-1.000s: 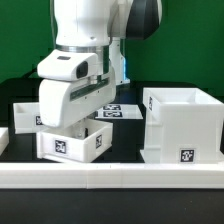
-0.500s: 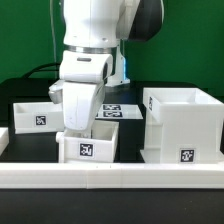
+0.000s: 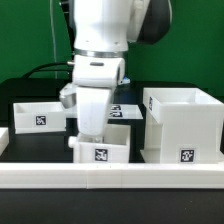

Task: Assemble drawer

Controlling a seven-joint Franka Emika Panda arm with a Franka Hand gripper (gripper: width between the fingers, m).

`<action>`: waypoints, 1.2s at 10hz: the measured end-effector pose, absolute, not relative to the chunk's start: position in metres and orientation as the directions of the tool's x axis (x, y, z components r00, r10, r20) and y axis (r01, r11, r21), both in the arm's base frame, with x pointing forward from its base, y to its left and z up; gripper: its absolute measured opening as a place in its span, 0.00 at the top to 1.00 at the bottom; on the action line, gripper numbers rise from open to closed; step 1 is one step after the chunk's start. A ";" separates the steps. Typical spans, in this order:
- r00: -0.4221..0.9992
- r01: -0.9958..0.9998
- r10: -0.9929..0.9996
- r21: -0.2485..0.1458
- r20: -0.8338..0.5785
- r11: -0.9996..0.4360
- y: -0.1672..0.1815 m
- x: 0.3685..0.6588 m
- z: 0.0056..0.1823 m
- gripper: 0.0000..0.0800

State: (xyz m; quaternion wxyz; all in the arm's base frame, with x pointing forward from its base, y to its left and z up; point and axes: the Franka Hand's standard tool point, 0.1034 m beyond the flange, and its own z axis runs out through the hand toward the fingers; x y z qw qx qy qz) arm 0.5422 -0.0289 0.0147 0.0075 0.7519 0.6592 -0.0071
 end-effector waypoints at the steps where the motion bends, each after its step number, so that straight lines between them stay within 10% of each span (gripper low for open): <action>1: 0.126 0.992 0.992 0.004 -0.018 -0.126 -0.026 0.543 0.015 0.95; 12: 0.041 0.999 0.999 0.015 -0.035 -0.040 -0.009 0.549 0.016 0.95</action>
Offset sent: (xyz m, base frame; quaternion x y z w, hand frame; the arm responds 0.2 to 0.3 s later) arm 0.0000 0.0000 0.0000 0.0000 0.0000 0.0000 1.0000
